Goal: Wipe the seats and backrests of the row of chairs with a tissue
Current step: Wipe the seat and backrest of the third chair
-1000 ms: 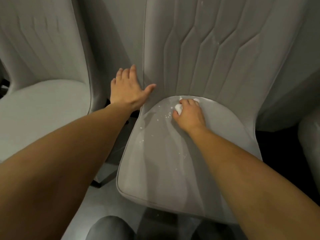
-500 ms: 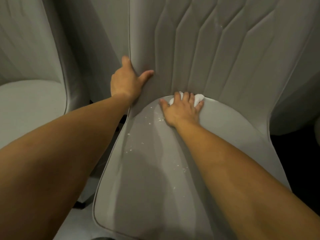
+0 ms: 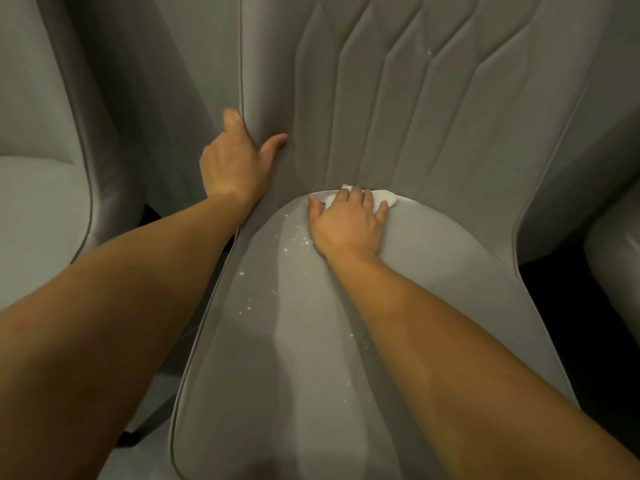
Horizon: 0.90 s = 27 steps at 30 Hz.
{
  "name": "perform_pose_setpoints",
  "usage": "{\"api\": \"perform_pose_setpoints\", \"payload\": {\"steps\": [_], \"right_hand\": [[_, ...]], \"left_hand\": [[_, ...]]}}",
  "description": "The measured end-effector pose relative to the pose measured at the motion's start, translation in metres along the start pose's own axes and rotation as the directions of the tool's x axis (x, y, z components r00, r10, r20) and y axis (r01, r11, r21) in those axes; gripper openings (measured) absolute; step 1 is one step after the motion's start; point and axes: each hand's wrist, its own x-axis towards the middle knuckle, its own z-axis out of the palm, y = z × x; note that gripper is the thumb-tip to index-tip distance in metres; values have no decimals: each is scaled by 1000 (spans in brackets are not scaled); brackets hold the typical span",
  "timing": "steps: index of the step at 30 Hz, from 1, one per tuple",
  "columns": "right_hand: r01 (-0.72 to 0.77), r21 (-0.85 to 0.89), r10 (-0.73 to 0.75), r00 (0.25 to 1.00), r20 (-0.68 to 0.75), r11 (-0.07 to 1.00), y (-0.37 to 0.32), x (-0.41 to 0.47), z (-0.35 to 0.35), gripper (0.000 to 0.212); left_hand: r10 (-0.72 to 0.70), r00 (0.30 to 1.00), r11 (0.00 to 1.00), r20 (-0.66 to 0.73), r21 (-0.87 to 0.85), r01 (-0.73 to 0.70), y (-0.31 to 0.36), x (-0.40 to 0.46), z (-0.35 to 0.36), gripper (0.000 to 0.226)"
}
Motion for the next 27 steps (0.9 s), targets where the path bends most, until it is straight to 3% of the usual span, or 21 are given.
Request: {"api": "perform_pose_setpoints", "payload": {"steps": [6,12,18,22,24,27], "right_hand": [[-11,79,-6,976,217,997,-13,5,-3,90],[244,119,-268,923,278,963,-20,-12,-12,96],[554,204,-590,748,304,807,-26,-74,-28,93],[686,232,-717,603,349,690,-17,-117,-42,90],[690,202,-709,609,355,695,-14,-123,-39,85],[546,138,-559,764,323,826,-24,-97,-26,80]], "left_hand": [[13,1000,1000,25,-10,-13,-3,2,-2,60],[47,998,999,38,-12,-47,-4,5,-2,59],[77,995,997,56,6,-77,-5,6,-2,59],[89,994,996,58,0,-89,-8,8,-1,59],[100,993,995,64,-4,-100,-9,8,-1,58],[100,993,995,65,11,-101,-10,9,0,58]]}}
